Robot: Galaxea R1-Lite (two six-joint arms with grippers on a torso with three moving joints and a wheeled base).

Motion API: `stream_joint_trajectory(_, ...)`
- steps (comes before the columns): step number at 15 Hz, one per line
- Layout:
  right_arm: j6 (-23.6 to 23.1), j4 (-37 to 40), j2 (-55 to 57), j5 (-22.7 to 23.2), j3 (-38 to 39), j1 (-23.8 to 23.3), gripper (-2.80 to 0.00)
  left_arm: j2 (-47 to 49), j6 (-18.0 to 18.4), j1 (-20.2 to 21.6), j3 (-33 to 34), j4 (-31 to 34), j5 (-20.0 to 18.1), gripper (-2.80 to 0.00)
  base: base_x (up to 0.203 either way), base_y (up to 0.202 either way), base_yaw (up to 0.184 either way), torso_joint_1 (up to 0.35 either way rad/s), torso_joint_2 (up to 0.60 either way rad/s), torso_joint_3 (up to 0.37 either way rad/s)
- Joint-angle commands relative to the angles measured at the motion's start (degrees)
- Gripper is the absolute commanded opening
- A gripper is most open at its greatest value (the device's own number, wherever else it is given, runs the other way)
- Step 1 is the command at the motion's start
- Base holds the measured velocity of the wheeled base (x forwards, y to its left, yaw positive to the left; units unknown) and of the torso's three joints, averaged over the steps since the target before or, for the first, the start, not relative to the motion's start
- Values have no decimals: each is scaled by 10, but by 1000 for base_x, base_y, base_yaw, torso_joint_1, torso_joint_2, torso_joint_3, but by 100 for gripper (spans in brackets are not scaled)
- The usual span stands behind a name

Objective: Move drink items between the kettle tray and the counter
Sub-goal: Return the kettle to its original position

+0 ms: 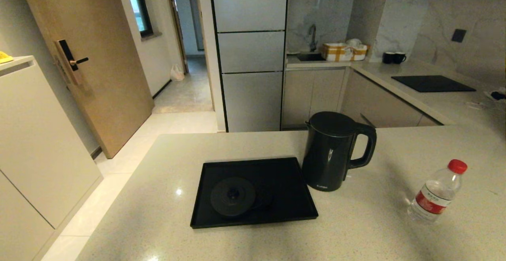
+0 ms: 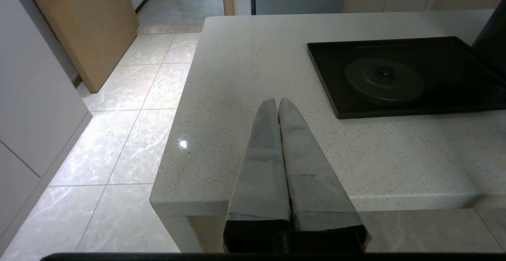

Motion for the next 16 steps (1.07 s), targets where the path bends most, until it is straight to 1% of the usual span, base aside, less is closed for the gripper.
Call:
stream_joint_trajectory(1,1,-2,1,0,2,0,-280,0,0,0,0,0,0,-280,0,0,0,0,0,0)
stream_joint_trajectory(5,-1,-3,1,0,2,0,-280,0,0,0,0,0,0,-280,0,0,0,0,0,0)
stream_joint_trajectory(6,2,-4,1,-1,2,0,-280,0,0,0,0,0,0,-280,0,0,0,0,0,0)
stream_joint_trajectory(7,17,-6,1,-6,2,0,-280,0,0,0,0,0,0,-280,0,0,0,0,0,0)
stream_joint_trajectory(11,27,5,7,-10,-19,0,-280,0,0,0,0,0,0,-280,0,0,0,0,0,0)
stream_joint_trajectory(12,32,17,23,-10,-51,0,-280,0,0,0,0,0,0,-280,0,0,0,0,0,0)
stream_joint_trajectory(14,42,48,56,-9,-176,-1,-280,0,0,0,0,0,0,-280,0,0,0,0,0,0)
stream_joint_trajectory(15,47,80,71,-9,-252,-1,-280,0,0,0,0,0,0,-280,0,0,0,0,0,0)
stream_joint_trajectory(16,57,138,81,-8,-327,-1,-280,0,0,0,0,0,0,-280,0,0,0,0,0,0)
